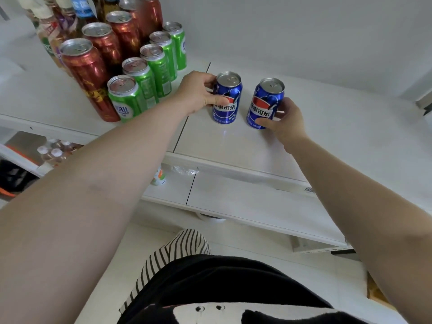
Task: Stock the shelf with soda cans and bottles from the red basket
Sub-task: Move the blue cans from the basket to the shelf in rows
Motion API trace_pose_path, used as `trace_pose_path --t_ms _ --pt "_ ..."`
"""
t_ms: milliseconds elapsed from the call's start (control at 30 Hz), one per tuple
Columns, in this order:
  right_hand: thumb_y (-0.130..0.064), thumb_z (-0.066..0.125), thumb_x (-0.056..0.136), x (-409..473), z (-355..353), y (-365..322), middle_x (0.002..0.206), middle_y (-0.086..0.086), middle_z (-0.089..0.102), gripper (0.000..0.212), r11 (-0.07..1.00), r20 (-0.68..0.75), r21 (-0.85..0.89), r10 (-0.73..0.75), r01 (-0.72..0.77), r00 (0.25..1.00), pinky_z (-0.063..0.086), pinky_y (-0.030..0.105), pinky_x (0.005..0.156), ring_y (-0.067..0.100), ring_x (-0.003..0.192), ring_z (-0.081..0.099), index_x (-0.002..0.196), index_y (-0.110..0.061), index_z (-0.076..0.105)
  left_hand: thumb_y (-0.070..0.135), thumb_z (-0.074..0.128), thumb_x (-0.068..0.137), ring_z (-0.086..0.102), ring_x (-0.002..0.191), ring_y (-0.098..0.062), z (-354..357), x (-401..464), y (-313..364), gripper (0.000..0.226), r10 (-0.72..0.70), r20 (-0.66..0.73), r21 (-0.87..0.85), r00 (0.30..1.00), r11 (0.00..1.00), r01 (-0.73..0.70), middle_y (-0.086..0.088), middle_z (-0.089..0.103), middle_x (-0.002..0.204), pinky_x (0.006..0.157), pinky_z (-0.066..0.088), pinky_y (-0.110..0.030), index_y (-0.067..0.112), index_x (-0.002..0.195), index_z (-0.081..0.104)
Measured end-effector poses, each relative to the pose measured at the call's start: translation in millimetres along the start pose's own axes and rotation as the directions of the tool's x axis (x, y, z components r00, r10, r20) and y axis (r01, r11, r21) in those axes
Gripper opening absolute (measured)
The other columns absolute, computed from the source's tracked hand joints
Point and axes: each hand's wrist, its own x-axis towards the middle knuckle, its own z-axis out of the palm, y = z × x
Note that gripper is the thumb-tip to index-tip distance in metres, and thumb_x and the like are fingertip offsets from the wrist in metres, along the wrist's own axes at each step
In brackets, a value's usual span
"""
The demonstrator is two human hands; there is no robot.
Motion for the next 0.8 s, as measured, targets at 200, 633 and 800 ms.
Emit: trace_pose_path --t_ms 200,633,800 --pt "-0.010 0.086 0.063 47.6 15.5 -4.4 0.112 0.002 0.067 0.062 1.000 0.034 -0.016 0.002 -0.001 0.999 0.055 0.028 0.080 0.016 0.099 0.065 0.119 -0.012 0.058 0.023 0.089 0.058 0.065 0.099 -0.014 -10.3 43.4 -7.9 0.062 -0.033 0.003 -0.061 0.999 0.998 0.033 0.006 0.067 0.097 0.092 0.054 -0.041 0.012 0.115 0.066" --pt "-0.002 0.083 0.065 106.1 20.5 -9.8 0.117 0.008 0.067 0.063 0.999 0.092 -0.047 -0.007 0.012 0.996 0.053 0.032 0.087 0.019 0.101 0.064 0.123 -0.008 0.058 0.012 0.088 0.061 0.068 0.093 -0.012 -18.8 119.0 -12.8 0.061 -0.072 0.079 -0.185 0.994 0.979 0.086 0.002 0.070 0.099 0.077 0.059 -0.029 0.011 0.117 0.064" --pt "0.000 0.081 0.067 113.0 18.8 -10.4 0.119 0.009 0.066 0.064 0.999 0.123 -0.039 -0.007 0.012 0.992 0.053 0.035 0.091 0.023 0.106 0.064 0.125 -0.007 0.057 0.013 0.089 0.058 0.068 0.086 -0.007 -18.0 124.1 -14.3 0.045 -0.064 0.071 -0.179 0.995 0.981 0.075 0.005 0.070 0.094 0.070 0.059 -0.026 0.020 0.097 0.068"
